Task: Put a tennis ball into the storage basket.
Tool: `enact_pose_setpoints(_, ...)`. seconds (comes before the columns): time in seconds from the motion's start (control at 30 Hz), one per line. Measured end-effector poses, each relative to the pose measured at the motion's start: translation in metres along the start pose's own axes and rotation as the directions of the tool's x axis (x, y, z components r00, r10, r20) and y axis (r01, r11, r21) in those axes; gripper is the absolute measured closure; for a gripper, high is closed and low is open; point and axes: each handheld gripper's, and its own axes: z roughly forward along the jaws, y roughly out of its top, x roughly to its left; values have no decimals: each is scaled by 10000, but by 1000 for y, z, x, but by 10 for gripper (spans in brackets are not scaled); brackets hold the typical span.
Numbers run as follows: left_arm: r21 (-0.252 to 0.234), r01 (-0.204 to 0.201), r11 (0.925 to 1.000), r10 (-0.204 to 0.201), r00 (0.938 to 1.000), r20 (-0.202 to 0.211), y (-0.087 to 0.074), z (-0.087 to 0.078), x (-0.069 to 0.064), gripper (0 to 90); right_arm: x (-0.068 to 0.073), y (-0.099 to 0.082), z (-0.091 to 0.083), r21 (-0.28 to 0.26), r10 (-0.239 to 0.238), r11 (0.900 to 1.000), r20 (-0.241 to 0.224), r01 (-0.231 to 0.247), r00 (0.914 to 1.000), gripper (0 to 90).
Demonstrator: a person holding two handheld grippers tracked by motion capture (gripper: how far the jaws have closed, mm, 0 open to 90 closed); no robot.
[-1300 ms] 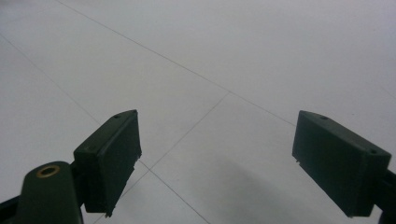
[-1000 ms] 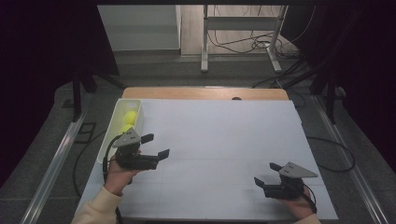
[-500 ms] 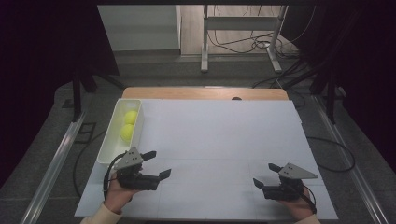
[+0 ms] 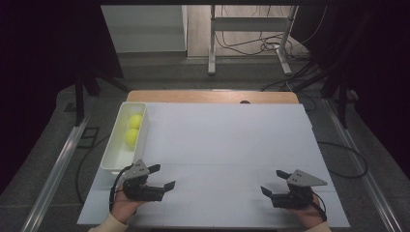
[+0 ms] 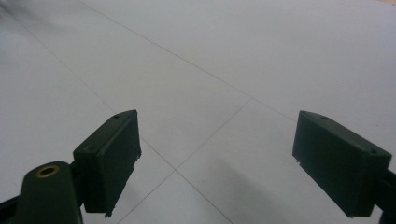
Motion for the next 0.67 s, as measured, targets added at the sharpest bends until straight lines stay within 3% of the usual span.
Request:
enact_pose_setpoints(0.23,131,173,9998,-173,9999,5,-1,7,6,134,-1,-1,-1,13,61,10000,67,-61,10000,156)
enact_pose_setpoints(0.67,128,-11,9999,12,9999,-112,-1,9,6,134,-1,-1,-2,2,-23,10000,73,23,10000,156)
